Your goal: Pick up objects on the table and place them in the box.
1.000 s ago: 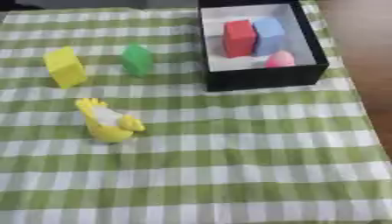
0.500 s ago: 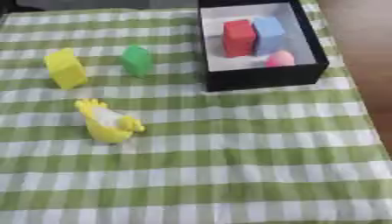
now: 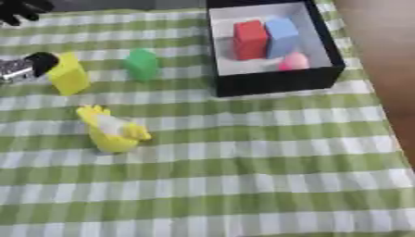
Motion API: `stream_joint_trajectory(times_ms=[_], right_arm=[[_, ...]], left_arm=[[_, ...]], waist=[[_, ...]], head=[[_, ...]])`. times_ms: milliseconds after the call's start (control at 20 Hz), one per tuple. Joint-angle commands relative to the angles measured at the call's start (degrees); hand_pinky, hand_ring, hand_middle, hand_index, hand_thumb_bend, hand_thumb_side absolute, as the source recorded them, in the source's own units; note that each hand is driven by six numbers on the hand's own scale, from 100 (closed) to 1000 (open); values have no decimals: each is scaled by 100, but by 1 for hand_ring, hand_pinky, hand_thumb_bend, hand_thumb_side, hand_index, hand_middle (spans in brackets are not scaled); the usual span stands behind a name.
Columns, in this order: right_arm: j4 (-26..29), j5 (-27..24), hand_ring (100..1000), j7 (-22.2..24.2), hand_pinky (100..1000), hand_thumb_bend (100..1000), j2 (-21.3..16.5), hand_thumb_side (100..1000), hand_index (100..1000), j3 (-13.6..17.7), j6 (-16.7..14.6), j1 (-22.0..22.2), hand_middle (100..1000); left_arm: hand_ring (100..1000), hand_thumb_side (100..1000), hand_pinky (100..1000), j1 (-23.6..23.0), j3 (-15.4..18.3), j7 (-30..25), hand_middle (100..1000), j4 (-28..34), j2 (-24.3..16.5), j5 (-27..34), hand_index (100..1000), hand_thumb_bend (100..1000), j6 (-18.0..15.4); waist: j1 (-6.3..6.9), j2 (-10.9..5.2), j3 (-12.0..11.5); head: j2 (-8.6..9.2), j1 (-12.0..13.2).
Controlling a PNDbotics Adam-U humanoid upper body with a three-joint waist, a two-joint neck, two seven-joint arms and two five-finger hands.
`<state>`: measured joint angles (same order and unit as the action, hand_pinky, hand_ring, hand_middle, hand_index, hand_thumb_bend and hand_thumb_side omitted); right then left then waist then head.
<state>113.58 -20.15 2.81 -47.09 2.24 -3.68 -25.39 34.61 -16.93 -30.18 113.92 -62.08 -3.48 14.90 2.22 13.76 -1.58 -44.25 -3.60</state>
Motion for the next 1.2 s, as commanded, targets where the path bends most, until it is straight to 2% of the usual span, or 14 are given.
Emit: stream_joint_trajectory(times_ms=[50,300,550,950,1200], right_arm=[[101,46,750,13,916,100,-91,193,803,53,7,-27,613],[101,53,749,31,917,100,-48,199,802,38,17,-15,612],[101,59,748,29,915,100,2,203,802,37,31,-4,611],[101,59,746,18,913,100,82,210,800,13,81,-1,609],[101,50,744,23,913,100,127,216,798,3,101,24,606]], left_arm=[[850,415,838,183,-132,-178,871,67,-127,-139,886,379,40],[856,255,846,291,-486,-483,871,67,-49,-254,886,432,276],[862,121,851,330,-827,-1065,868,67,32,-373,869,458,442],[870,121,860,547,-1244,-1749,875,67,295,-754,877,479,697],[877,100,866,726,-1465,-1937,878,67,546,-1447,879,490,801]], waist=[[58,-138,6],[47,-128,18],[27,-111,35],[23,-109,37],[21,-107,47]], head=[[13,16],[13,21],[13,48],[13,109],[13,128]])
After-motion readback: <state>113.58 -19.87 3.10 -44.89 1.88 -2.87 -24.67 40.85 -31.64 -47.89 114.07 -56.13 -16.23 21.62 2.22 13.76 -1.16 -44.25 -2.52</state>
